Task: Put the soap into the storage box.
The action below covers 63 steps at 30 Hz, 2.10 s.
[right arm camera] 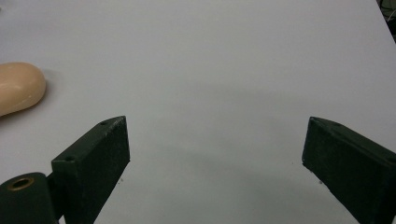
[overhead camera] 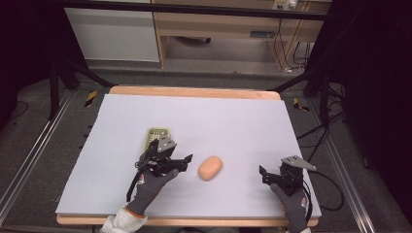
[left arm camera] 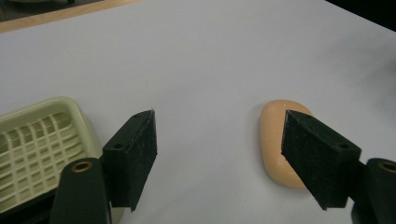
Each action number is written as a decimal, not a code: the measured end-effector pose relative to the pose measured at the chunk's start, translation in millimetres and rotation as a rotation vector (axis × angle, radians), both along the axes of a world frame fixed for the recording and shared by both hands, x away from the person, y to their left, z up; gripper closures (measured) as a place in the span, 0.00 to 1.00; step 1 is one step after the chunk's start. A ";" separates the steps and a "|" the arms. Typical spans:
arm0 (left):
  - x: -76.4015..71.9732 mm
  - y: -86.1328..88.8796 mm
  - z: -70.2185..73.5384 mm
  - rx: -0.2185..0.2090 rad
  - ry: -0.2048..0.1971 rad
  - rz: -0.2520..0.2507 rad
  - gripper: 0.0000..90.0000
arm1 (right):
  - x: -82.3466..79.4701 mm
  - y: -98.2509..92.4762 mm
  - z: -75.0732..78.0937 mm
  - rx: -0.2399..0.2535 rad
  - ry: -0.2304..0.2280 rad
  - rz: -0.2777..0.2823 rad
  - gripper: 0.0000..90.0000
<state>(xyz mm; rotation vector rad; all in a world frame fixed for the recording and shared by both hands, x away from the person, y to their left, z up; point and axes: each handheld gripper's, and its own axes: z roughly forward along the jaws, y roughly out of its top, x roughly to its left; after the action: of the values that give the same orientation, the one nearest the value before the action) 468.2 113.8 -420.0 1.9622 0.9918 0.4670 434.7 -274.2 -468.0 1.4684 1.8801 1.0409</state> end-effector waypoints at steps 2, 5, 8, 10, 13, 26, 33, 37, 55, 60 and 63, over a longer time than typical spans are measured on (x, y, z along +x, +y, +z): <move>0.2 -1.9 -0.1 0.005 0.003 -0.004 0.29 | 0.0 0.0 0.1 0.000 0.000 -0.001 0.09; 0.7 -8.4 0.1 0.009 -0.002 -0.011 0.29 | 0.1 -0.7 0.3 0.003 0.000 -0.002 0.09; 1.4 -13.6 1.0 0.018 -0.001 -0.024 0.29 | 0.3 -1.0 0.3 0.001 -0.003 -0.001 0.09; 2.1 -20.9 0.4 0.028 0.000 -0.036 0.29 | 0.3 -0.9 0.5 0.003 -0.002 -0.002 0.09; 2.4 -26.0 -0.3 0.037 0.002 -0.046 0.29 | 0.3 -1.4 0.5 -0.001 -0.005 -0.001 0.09; 2.9 -53.6 -11.1 0.088 0.020 -0.092 0.28 | 0.0 -1.4 0.8 0.015 0.006 -0.008 0.09; 4.3 -64.6 -16.6 0.103 0.028 -0.101 0.27 | 0.5 -1.6 0.2 0.006 0.002 -0.006 0.09; 5.1 -70.1 -20.4 0.119 0.031 -0.106 0.26 | 0.5 -1.5 0.2 0.007 0.004 -0.006 0.09; 9.2 -83.9 -31.7 0.130 0.054 -0.119 0.24 | 0.4 -2.3 0.5 0.014 0.005 -0.010 0.09; 9.5 -87.1 -33.9 0.136 0.058 -0.124 0.24 | 0.4 -2.0 0.6 0.019 0.009 -0.009 0.09; 11.5 -89.3 -36.8 0.140 0.066 -0.122 0.24 | 0.7 -1.7 0.3 0.016 0.009 -0.009 0.09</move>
<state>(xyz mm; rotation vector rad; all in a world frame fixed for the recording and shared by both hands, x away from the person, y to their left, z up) 479.7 24.6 -456.8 2.1616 0.8946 0.4145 435.4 -275.9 -467.7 1.4918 1.8733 1.0492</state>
